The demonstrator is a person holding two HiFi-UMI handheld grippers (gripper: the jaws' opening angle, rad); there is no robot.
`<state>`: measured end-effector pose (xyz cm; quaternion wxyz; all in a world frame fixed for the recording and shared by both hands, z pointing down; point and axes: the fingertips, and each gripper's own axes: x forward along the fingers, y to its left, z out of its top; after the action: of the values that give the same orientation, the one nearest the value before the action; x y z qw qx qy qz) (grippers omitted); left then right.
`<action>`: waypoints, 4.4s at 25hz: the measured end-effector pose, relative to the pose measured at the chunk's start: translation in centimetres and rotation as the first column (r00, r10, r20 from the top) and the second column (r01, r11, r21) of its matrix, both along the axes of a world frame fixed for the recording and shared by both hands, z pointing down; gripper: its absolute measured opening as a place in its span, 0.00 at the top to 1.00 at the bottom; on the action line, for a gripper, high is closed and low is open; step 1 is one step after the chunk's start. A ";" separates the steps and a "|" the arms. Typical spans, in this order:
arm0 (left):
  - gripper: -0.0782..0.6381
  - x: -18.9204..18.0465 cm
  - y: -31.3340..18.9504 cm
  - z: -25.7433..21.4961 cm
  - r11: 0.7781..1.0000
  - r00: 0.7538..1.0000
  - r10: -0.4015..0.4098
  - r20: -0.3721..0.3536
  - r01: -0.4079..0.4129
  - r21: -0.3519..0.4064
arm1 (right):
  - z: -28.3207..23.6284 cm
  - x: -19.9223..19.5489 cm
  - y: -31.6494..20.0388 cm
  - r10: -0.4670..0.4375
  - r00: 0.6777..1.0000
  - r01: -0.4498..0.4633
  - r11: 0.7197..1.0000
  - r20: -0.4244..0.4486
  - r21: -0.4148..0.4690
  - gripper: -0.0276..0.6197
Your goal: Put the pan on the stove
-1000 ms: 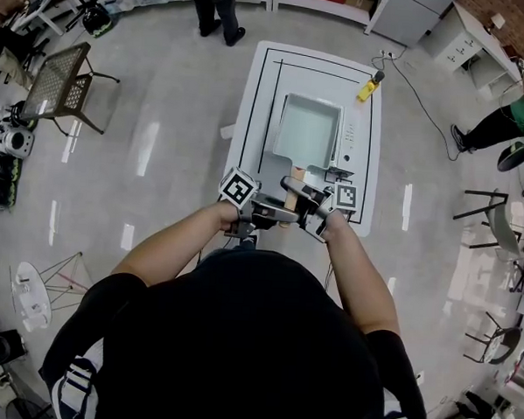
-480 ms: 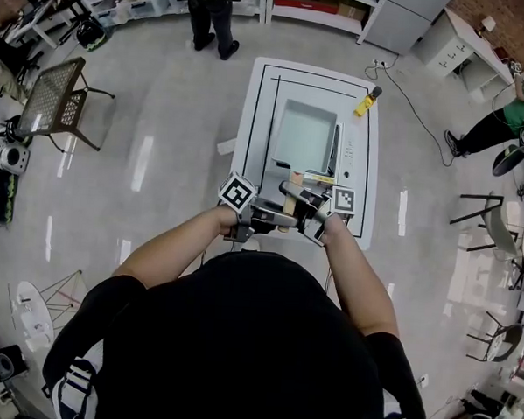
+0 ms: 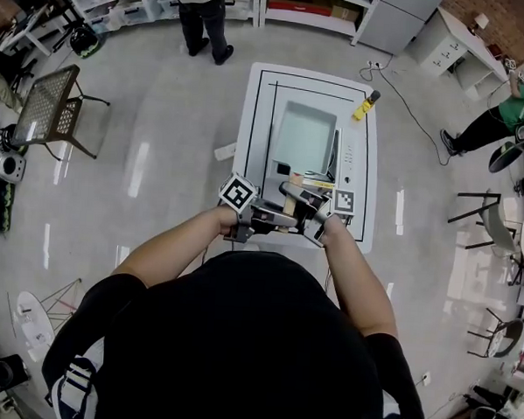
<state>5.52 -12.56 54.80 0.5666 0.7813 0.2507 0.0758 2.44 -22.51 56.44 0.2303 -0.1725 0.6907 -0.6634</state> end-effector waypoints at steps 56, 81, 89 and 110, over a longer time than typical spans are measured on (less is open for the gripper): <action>0.67 4.0 -2.1 1.9 1.000 0.999 0.000 0.038 0.001 -0.003 | 2.3 3.9 -2.0 0.008 1.000 -0.008 0.999 0.009 -0.034 0.74; 0.67 6.9 -1.7 5.1 0.998 0.995 0.000 0.103 0.007 -0.070 | 6.0 6.6 -1.6 -0.017 0.999 0.020 0.995 0.031 -0.094 0.74; 0.68 7.4 -1.7 6.1 0.995 0.995 -0.001 0.102 0.011 -0.097 | 7.2 6.9 -1.6 -0.024 0.999 0.028 0.993 0.034 -0.117 0.75; 0.68 7.9 -1.8 7.9 0.994 0.993 0.003 0.117 0.009 -0.105 | 9.8 7.3 -1.4 -0.047 0.998 0.053 0.987 0.043 -0.153 0.75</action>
<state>13.42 -14.32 62.71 0.6208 0.7449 0.2195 0.1073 9.73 -23.93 66.23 0.2130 -0.1596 0.6367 -0.7237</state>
